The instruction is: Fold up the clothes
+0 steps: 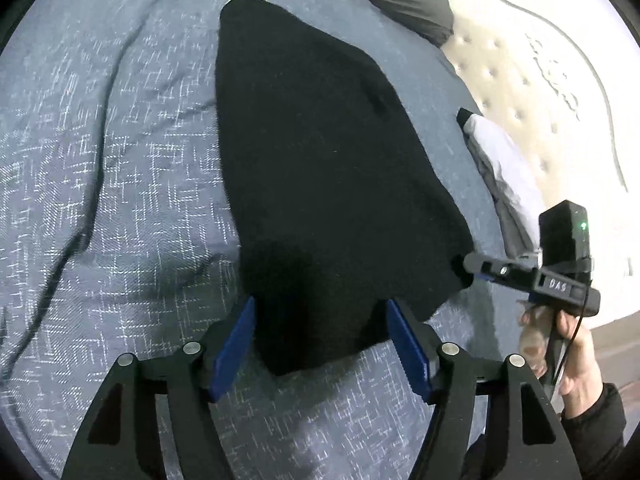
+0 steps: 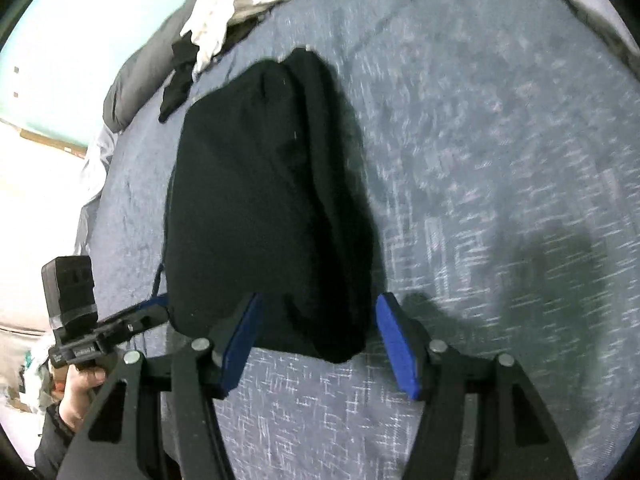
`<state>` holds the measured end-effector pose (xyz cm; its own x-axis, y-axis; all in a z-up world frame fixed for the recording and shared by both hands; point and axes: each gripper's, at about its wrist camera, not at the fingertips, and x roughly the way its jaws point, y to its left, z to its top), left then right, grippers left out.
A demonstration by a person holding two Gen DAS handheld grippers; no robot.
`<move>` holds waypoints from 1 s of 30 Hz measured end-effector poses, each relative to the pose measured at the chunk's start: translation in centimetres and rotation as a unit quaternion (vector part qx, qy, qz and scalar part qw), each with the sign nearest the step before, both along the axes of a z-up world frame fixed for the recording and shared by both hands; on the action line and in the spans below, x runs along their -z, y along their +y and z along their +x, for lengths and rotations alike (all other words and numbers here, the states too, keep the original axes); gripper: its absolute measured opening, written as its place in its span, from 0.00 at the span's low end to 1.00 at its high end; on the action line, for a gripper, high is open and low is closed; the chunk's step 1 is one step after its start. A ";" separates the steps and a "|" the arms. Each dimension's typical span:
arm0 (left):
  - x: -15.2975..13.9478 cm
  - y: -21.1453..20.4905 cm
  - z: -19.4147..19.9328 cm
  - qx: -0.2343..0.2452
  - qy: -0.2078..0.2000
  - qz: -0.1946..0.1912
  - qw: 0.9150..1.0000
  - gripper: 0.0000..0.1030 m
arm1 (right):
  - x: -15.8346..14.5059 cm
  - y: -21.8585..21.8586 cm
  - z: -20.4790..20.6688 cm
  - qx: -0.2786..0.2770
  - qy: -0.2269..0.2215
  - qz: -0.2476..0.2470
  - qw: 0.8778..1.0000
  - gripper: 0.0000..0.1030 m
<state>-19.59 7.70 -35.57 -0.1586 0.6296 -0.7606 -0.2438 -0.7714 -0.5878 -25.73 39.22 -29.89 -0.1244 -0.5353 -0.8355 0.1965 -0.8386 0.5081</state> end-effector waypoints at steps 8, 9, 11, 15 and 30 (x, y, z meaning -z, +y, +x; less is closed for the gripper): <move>2.0 0.0 -0.6 -0.011 -0.022 0.029 0.999 0.74 | 2.0 -1.5 -0.9 -0.029 -0.009 0.017 0.999 0.59; 2.2 0.0 -0.7 -0.012 -0.023 0.033 0.999 0.74 | 2.1 -1.6 -1.0 -0.031 -0.008 0.017 0.999 0.59; 2.5 0.0 -0.8 -0.015 -0.026 0.042 0.999 0.76 | 2.3 -1.7 -1.2 -0.035 -0.006 0.018 0.999 0.59; 3.3 0.3 -1.1 -0.022 -0.031 0.062 0.997 0.78 | 2.6 -2.0 -1.5 -0.043 -0.001 0.021 0.999 0.53; 2.3 1.7 -1.3 -0.023 -0.015 0.058 0.998 0.74 | 3.0 -1.3 -1.9 -0.058 0.001 -0.021 0.998 0.36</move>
<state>-20.88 9.38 -37.88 -0.1677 0.7068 -0.6873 -0.1911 -0.7072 -0.6807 -27.60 37.95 -32.88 -0.0609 -0.5803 -0.8122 0.2925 -0.7883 0.5413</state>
